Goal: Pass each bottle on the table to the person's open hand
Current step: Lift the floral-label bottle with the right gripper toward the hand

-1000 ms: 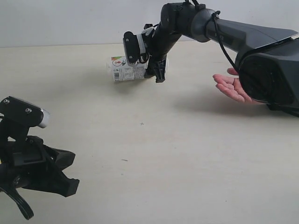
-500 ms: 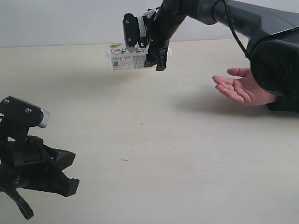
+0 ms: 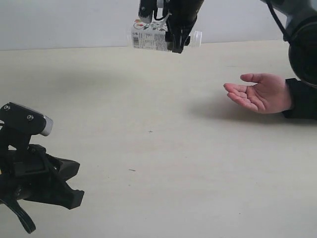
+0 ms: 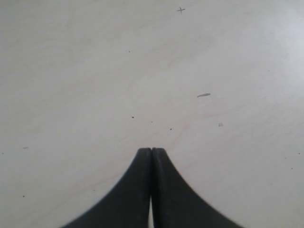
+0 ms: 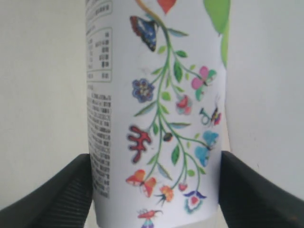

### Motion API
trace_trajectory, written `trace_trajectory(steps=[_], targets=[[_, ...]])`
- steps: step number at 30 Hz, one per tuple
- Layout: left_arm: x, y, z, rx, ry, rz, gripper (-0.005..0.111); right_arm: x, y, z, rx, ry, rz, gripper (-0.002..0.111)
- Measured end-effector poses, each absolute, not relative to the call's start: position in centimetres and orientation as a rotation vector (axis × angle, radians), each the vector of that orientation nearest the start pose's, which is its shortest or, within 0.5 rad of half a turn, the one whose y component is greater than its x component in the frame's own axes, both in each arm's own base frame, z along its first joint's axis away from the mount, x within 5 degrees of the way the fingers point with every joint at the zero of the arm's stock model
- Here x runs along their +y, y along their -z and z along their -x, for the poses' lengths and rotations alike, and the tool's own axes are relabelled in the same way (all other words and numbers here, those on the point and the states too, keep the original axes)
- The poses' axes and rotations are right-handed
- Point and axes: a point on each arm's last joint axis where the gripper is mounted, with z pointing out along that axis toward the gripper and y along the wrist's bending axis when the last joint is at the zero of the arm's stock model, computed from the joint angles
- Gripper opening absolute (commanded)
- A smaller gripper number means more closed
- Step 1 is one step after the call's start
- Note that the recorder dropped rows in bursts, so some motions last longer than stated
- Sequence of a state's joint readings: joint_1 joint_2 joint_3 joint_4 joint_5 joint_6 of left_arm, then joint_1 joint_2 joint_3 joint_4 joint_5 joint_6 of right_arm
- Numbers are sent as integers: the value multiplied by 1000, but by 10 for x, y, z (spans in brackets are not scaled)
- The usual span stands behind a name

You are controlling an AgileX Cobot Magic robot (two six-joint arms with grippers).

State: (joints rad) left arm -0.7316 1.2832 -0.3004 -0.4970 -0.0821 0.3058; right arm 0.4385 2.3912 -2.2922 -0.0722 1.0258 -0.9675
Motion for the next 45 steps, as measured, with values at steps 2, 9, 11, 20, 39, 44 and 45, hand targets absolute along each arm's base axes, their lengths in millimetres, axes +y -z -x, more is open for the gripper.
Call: trace_trajectory(steps=[2,9,11,20,39,44,45], targets=[[-126,-156,-146,2345,381,-632,1,213,-240,-480,2048,266,1645,0],[-126,-156,-146,2345,381,-632,1,180,-274,-475,2270,208,1349,0],[-126,-156,-146,2345,381,-632,1,166,-282,-474,2342,192,1244,0],[-126,-156,-146,2345,381,-632,1,118,-295,-479,2538,145,802,0],[-126,-156,-146,2345,381,-632,1,75,-359,-357,2646,221,492,0],[-126,-156,-146,2345,381,-632,1,69,-357,-332,2692,191,342,0],[-126,-156,-146,2345,381,-632,1,68,-354,-331,2703,189,322,0]])
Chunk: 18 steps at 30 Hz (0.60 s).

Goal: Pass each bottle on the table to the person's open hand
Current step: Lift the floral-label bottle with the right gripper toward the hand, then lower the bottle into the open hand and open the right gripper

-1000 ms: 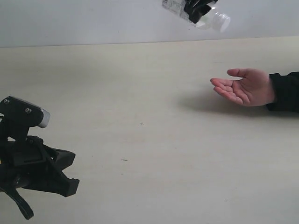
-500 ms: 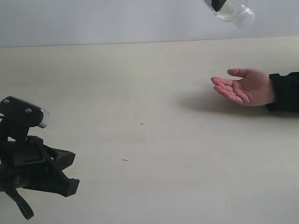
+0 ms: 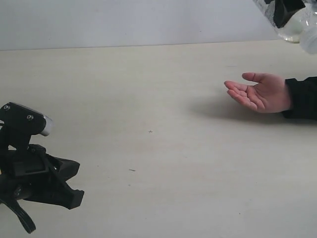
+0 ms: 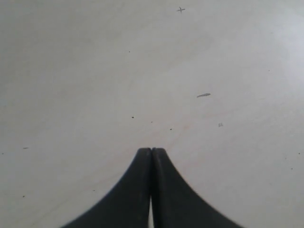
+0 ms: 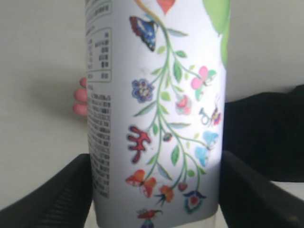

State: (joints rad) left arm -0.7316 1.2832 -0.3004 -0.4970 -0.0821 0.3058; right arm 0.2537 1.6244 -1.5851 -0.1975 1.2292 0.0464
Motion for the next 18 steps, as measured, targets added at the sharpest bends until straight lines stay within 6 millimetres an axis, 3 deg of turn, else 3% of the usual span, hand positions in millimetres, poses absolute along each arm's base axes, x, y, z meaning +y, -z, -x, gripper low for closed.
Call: trace_trajectory(steps=[3,8,18], targets=[[-126,-156,-146,2345,381,-632,1,68,-328,-328,2768,186,261,0],[-126,-156,-146,2345,381,-632,1,70,-301,-332,2730,144,200,0],[-126,-156,-146,2345,381,-632,1,76,-247,-356,2793,157,153,0]])
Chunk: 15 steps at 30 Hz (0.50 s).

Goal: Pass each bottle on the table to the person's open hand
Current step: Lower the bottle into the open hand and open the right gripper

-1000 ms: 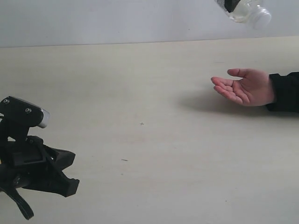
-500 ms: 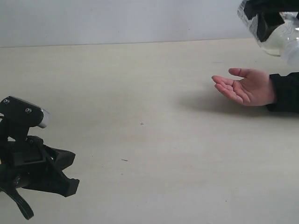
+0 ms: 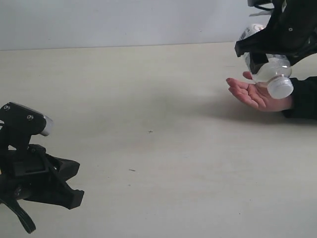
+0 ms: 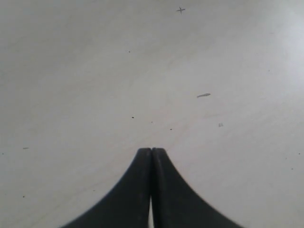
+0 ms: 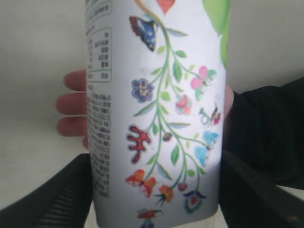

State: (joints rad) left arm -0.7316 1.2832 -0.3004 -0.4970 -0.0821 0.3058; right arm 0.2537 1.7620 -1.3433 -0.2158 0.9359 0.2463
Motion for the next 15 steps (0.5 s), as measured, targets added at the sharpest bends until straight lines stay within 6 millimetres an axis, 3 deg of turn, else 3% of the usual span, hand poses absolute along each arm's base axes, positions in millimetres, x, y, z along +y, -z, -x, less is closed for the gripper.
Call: trace_trajectory(steps=[9,12,15], targets=[[-126,-156,-146,2345,381,-632,1,75,-203,-373,2850,256,149,2],[-126,-156,-146,2345,381,-632,1,76,-193,-375,2858,261,160,14],[-126,-156,-146,2345,381,-632,1,76,-189,-376,2861,268,169,38]])
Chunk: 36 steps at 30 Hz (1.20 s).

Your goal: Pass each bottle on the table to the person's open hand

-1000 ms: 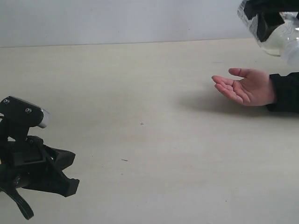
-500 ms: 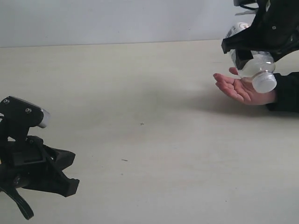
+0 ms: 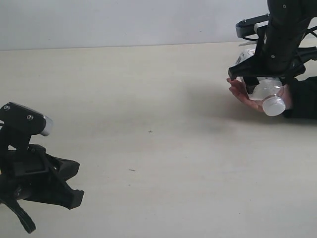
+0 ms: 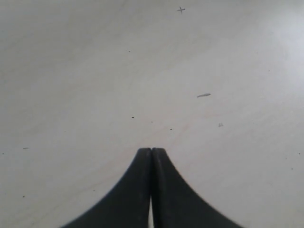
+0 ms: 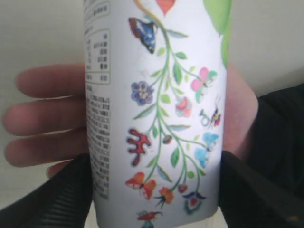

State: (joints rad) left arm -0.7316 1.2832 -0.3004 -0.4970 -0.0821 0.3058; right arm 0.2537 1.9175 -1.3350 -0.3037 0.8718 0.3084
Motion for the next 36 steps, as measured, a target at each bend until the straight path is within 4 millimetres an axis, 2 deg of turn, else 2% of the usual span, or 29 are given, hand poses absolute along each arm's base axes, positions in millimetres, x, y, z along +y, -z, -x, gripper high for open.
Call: trace_trajectory(steps=[4,5,7,15,16,19,21,22,23,26,27,28,29,34,36], targets=[[-126,-156,-146,2345,381,-632,1,76,-190,-376,2857,273,181,85],[-126,-156,-146,2345,381,-632,1,76,-190,-376,2857,273,181,95],[-126,-156,-146,2345,381,-632,1,76,-190,-377,2854,271,185,104],[-126,-156,-146,2345,381,-632,1,76,-196,-377,2828,264,200,105],[-126,-156,-146,2345,381,-632,1,76,-201,-376,2816,263,215,105],[-126,-156,-146,2345,381,-632,1,76,-239,-363,2711,198,314,105],[-126,-156,-146,2345,381,-632,1,78,-262,-347,2615,105,363,98],[-126,-156,-146,2345,381,-632,1,78,-269,-340,2566,69,374,88],[-126,-156,-146,2345,381,-632,1,78,-287,-325,2445,9,381,80],[-126,-156,-146,2345,381,-632,1,74,-310,-292,2241,-83,347,46],[-126,-156,-146,2345,381,-632,1,72,-316,-283,2199,-100,334,32],[-126,-156,-146,2345,381,-632,1,70,-323,-272,2156,-125,312,13],[-126,-156,-146,2345,381,-632,1,68,-330,-257,2109,-161,280,3],[-126,-156,-146,2345,381,-632,1,59,-350,-210,1958,-278,178,0],[-126,-156,-146,2345,381,-632,1,55,-352,-196,1928,-284,173,0]])
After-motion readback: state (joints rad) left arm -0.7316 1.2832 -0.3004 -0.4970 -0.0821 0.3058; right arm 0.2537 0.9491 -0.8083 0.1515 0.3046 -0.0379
